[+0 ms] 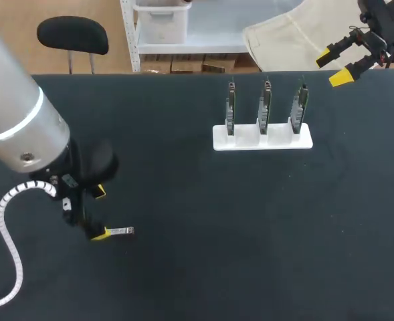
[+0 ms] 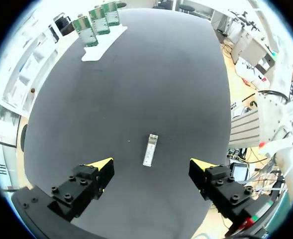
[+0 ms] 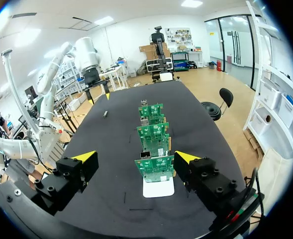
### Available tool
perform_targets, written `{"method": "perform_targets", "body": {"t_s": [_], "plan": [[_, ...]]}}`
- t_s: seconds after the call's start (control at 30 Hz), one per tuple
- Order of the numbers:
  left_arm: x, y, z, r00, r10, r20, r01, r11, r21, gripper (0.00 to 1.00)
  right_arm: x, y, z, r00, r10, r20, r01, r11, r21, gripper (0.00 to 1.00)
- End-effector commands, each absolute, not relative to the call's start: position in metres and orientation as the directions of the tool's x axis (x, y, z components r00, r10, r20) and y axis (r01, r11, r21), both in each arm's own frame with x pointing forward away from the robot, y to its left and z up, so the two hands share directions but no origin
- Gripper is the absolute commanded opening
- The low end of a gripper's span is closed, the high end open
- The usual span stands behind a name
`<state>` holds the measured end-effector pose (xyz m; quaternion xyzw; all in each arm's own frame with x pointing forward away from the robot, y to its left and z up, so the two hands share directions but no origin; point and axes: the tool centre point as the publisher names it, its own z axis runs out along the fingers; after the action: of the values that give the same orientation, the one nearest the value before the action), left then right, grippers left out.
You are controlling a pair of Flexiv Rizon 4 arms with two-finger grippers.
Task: Pick up the optical module with the left hand, and insert it into the network port with the right hand.
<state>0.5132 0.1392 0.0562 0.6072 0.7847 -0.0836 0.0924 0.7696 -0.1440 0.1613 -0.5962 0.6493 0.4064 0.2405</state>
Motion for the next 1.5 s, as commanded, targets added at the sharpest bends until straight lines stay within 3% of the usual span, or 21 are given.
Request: {"method": "perform_targets", "body": {"t_s": [0.03, 1.5], "plan": [[0.510, 0.140, 0.046, -0.237, 0.928, -0.288, 0.971, 0.239, -0.031, 1.00, 0.769, -0.144, 0.161, -0.173, -0.579, -0.797, -0.970, -0.039, 0.239, 1.00], [0.512, 0.150, 0.002, -0.186, 0.975, -0.121, 0.982, 0.179, -0.067, 1.00, 0.769, -0.144, 0.161, -0.173, -0.579, -0.797, -0.970, -0.039, 0.239, 1.00]]}}
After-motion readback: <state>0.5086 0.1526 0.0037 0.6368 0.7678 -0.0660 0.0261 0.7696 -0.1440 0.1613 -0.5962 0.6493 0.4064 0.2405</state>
